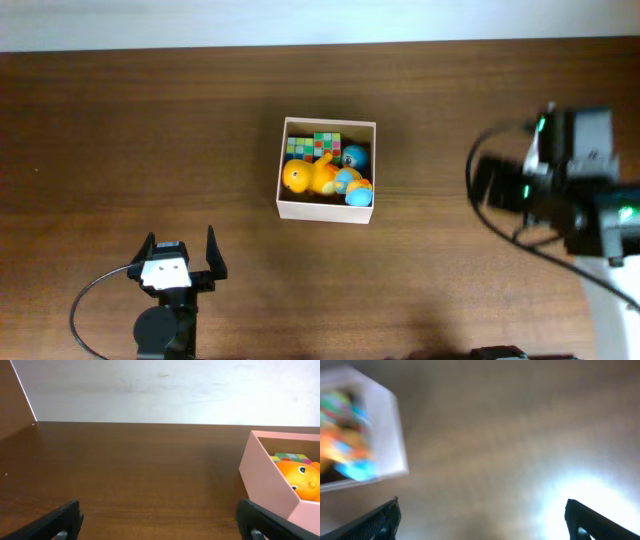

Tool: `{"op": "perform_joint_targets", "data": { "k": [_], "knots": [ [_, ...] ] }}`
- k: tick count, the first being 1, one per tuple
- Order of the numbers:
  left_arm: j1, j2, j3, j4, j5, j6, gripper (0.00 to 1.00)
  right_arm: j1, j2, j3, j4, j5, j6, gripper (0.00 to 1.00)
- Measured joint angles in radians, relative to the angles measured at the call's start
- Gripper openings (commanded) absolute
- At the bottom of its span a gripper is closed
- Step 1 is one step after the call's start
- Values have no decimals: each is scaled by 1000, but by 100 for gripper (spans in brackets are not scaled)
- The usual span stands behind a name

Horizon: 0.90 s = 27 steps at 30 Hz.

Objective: Pack container

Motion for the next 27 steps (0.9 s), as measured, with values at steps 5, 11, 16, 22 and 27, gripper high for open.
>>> {"op": "perform_joint_targets", "data": {
  "k": [5,11,16,22,27],
  "knots": [
    [0,0,0,0,0,0,99,-48,-88,-214,-4,0,0,99],
    [0,0,0,0,0,0,99,-53,-147,-227,2,0,0,99],
    [0,0,0,1,0,0,99,-53,-123,-227,2,0,-1,99],
    [0,0,0,1,0,0,99,-53,-65,-227,-4,47,0,99],
    [0,0,0,0,0,0,99,-53,-18,-227,-6,109,0,99]
  ]
}}
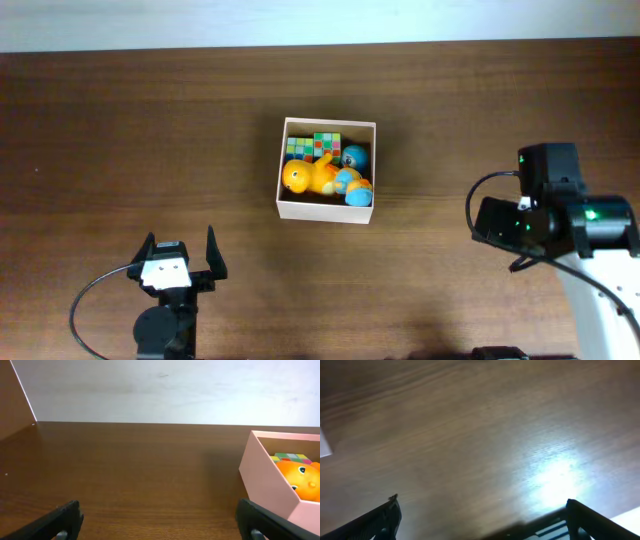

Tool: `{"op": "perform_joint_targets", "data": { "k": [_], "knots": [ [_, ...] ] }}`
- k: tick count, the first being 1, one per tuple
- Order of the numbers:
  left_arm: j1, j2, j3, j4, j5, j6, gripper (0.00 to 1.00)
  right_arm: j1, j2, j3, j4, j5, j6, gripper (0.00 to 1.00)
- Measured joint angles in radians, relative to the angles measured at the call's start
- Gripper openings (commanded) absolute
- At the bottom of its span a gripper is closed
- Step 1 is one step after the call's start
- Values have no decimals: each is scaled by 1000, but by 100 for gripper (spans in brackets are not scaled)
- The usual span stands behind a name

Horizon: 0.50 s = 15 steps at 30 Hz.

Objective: Pack container

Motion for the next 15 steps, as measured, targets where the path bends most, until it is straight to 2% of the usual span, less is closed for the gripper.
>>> {"op": "perform_joint_targets", "data": {
  "k": [7,11,15],
  "knots": [
    [0,0,0,0,0,0,99,-1,45,0,51,-50,19,99],
    [0,0,0,0,0,0,99,-1,45,-1,160,-89,16,99],
    [0,0,0,0,0,0,99,-1,45,-1,333,-163,-58,99]
  ]
}}
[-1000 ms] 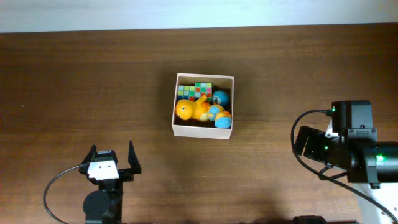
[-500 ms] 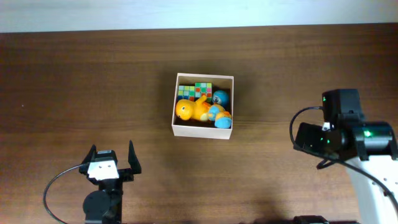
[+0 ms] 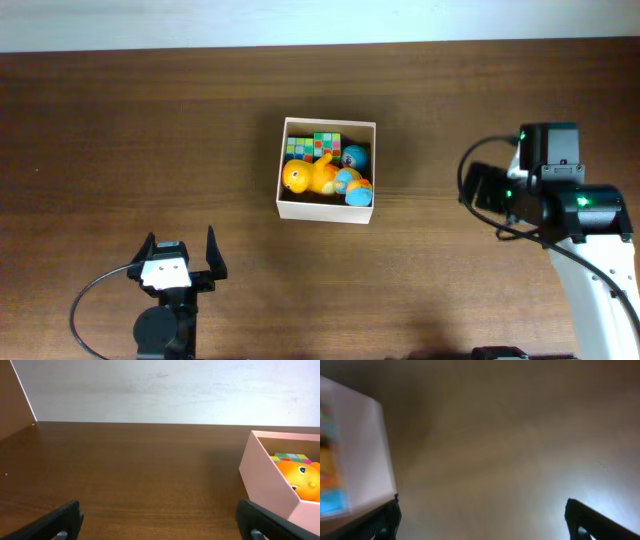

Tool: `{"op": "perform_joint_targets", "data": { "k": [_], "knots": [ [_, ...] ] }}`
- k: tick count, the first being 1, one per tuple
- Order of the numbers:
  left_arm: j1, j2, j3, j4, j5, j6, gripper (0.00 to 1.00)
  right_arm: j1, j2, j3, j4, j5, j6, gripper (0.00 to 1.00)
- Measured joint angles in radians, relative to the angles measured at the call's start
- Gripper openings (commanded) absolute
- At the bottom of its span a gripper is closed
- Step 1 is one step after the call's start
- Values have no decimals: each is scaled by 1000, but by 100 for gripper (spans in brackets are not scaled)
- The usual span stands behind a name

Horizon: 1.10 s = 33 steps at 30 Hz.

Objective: Pack container

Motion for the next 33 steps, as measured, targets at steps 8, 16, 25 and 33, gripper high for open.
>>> {"op": "perform_joint_targets", "data": {
  "k": [8,16,25,33],
  "knots": [
    [0,0,0,0,0,0,99,14,-50,-10,236,-85,-160,99],
    [0,0,0,-1,0,0,99,51,-421,-220,476,-91,-243,99],
    [0,-1,0,0,0,0,99,54,-838,-680,695,-94,-262,99],
    [0,-1,0,0,0,0,99,55,-1094,-948,840,-94,-266,99]
  ]
}}
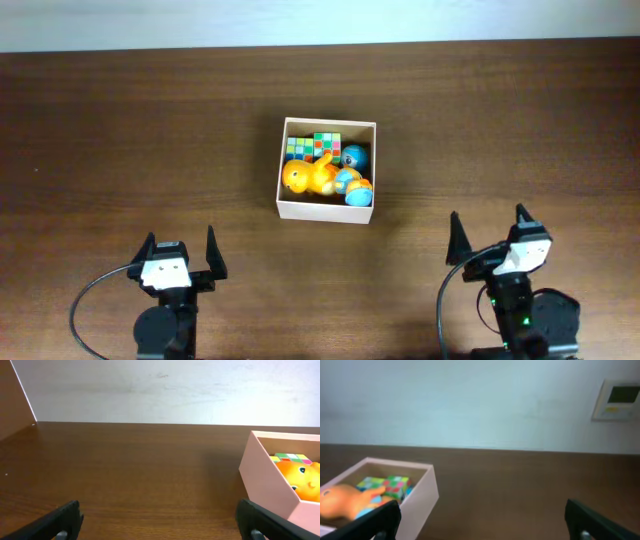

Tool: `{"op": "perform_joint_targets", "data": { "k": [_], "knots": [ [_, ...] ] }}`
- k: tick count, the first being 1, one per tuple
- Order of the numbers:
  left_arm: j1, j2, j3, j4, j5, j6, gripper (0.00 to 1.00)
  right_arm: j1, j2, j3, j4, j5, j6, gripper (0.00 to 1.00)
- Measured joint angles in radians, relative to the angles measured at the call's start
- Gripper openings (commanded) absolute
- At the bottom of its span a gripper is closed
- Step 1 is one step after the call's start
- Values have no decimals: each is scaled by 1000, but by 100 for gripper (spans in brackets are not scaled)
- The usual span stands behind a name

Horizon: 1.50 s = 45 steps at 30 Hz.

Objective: Pack container

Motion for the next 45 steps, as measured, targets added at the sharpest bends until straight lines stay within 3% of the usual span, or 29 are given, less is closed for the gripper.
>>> {"op": "perform_joint_targets", "data": {
  "k": [4,17,45],
  "knots": [
    [0,0,0,0,0,0,99,0,-104,-97,50,-15,-21,99],
    [0,0,0,0,0,0,99,0,-107,-224,63,-82,-150,99],
    [0,0,0,0,0,0,99,0,-109,-224,66,-77,-170,99]
  ]
}}
